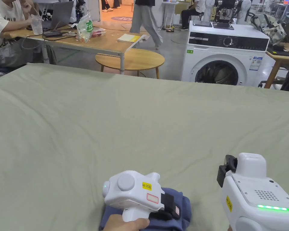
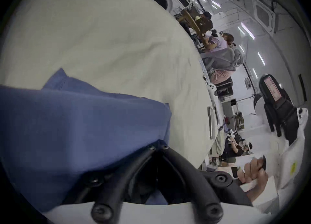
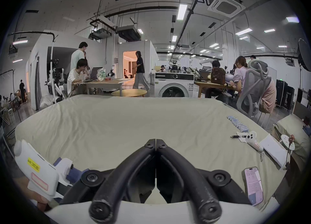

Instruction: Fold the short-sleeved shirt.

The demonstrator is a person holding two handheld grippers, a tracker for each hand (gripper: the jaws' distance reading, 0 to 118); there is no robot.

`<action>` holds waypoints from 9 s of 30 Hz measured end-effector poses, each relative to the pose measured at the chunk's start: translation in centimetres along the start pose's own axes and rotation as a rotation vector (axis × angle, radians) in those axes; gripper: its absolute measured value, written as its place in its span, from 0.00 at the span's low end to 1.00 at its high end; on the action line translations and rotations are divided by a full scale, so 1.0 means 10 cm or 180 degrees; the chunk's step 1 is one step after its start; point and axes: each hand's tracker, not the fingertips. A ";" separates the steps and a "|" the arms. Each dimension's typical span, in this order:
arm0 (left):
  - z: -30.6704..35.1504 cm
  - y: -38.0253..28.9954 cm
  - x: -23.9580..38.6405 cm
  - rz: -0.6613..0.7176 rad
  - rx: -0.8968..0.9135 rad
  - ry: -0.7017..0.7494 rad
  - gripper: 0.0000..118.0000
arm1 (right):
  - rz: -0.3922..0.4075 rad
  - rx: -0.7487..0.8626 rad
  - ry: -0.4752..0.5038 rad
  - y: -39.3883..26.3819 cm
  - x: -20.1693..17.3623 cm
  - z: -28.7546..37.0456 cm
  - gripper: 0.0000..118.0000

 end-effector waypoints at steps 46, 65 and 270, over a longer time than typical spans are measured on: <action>2.21 -0.58 -0.51 -0.0669 0.2017 0.1334 0.00 | 0.0172 -0.1502 0.0836 -0.98 -0.75 -0.19 0.00; 1.20 -0.15 -1.57 0.0577 0.0207 -0.0877 0.61 | 0.0155 -0.1592 0.0873 -0.92 -0.75 -0.21 0.00; 1.64 -0.15 0.42 -0.1791 0.3648 0.2492 0.60 | -0.0435 0.0492 0.0179 0.62 -0.34 -0.26 0.70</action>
